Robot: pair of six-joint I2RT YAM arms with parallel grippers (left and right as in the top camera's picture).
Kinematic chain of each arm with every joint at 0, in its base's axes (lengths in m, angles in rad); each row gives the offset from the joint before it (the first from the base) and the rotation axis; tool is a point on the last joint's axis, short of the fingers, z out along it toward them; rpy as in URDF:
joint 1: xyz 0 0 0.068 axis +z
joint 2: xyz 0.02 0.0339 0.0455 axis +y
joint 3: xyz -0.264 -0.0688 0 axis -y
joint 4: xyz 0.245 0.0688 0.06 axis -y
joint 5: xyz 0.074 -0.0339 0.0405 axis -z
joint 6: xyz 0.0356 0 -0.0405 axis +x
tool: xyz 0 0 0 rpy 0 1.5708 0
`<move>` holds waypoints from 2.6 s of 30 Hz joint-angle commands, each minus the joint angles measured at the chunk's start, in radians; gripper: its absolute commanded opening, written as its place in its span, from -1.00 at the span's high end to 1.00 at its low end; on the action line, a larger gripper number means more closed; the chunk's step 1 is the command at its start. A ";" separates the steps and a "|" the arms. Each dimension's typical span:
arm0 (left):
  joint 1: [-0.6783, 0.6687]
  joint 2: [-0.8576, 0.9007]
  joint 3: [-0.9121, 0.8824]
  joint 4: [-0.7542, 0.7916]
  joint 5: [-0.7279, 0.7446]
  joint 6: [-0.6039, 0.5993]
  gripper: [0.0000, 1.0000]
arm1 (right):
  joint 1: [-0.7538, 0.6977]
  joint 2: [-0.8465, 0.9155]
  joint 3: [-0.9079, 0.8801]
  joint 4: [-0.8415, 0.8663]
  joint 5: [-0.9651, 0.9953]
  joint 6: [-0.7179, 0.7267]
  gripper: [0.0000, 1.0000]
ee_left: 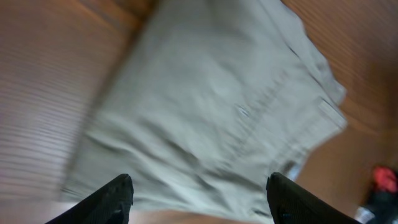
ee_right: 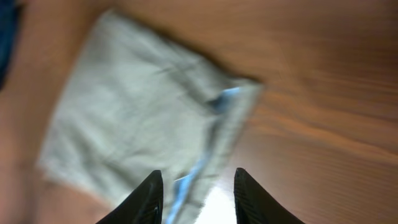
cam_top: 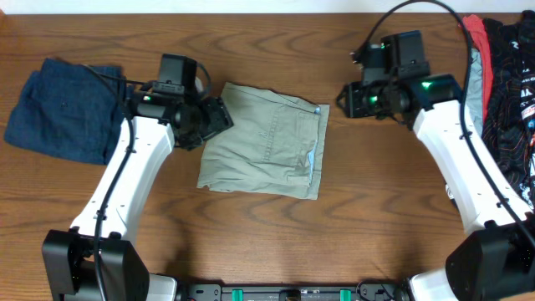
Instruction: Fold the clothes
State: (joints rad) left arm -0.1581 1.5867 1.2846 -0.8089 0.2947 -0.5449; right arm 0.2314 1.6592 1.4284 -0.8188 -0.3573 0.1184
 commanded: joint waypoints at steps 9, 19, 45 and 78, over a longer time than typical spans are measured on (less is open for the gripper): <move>0.018 0.167 -0.023 0.002 -0.070 0.066 -0.42 | 0.197 0.124 -0.151 -0.001 -0.138 -0.064 0.19; 0.018 0.280 -0.023 0.001 -0.072 0.066 -0.50 | 0.272 0.251 -0.249 -0.001 -0.061 -0.064 0.21; -0.018 0.279 0.044 -0.225 -0.073 0.085 -0.33 | 0.025 0.224 -0.031 0.149 0.264 0.023 0.05; 0.057 0.532 0.119 0.156 -0.130 0.171 -0.13 | 0.273 0.192 -0.333 0.370 0.103 0.023 -0.25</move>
State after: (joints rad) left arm -0.1009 2.0888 1.4288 -0.5594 0.1703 -0.3828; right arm 0.4965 1.8614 1.1484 -0.4751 -0.3206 0.1410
